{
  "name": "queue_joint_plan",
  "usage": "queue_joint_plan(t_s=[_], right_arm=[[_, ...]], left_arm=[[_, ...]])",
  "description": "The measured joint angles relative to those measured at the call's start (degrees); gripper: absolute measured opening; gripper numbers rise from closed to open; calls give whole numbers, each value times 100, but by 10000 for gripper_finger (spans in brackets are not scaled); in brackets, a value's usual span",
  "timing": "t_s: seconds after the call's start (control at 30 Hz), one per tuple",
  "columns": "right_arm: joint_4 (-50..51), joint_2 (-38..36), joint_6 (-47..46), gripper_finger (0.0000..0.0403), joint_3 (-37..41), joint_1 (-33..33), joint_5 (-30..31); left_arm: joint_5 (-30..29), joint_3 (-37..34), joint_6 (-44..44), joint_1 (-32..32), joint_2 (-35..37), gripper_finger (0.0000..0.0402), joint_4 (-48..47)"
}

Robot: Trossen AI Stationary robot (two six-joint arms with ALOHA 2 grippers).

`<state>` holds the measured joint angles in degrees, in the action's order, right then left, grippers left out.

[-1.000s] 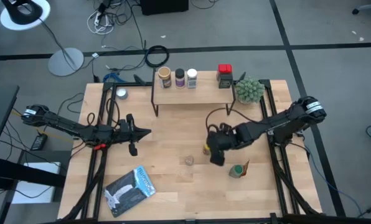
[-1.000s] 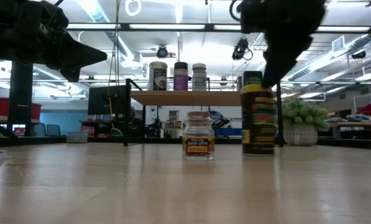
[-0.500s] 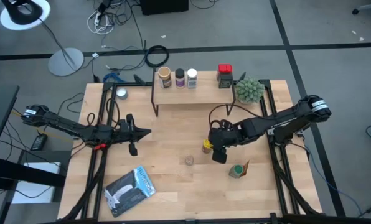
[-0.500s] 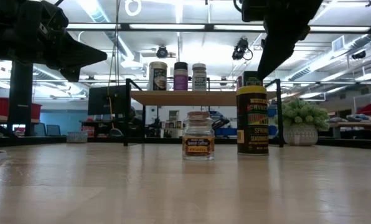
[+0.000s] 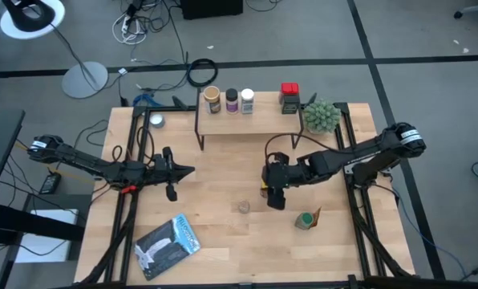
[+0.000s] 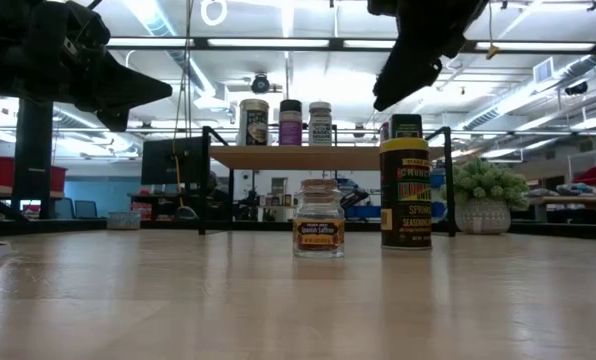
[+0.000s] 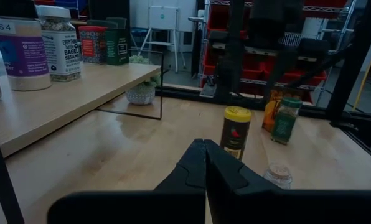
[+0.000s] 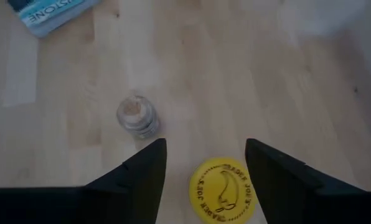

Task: Shelf spices
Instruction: Put the yellow seasoning bottle on the shelf

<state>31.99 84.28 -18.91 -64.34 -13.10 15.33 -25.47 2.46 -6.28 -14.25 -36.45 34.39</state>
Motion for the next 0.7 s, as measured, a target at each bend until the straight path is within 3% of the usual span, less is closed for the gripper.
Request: queue_joint_plan(t_s=[0.13, 0.43, 0.57, 0.7], right_arm=[[138, -1, 17, 242, 0, 58, 9], [573, -1, 385, 345, -2, 48, -147], [606, -1, 572, 358, 20, 62, 53], [573, -1, 430, 354, 139, 162, -311]], left_arm=[[0, 0, 0, 1, 0, 2, -2], [-2, 0, 2, 0, 2, 2, 0], [-2, 0, 2, 1, 0, 2, -2], [-2, 0, 2, 0, 0, 2, 0]])
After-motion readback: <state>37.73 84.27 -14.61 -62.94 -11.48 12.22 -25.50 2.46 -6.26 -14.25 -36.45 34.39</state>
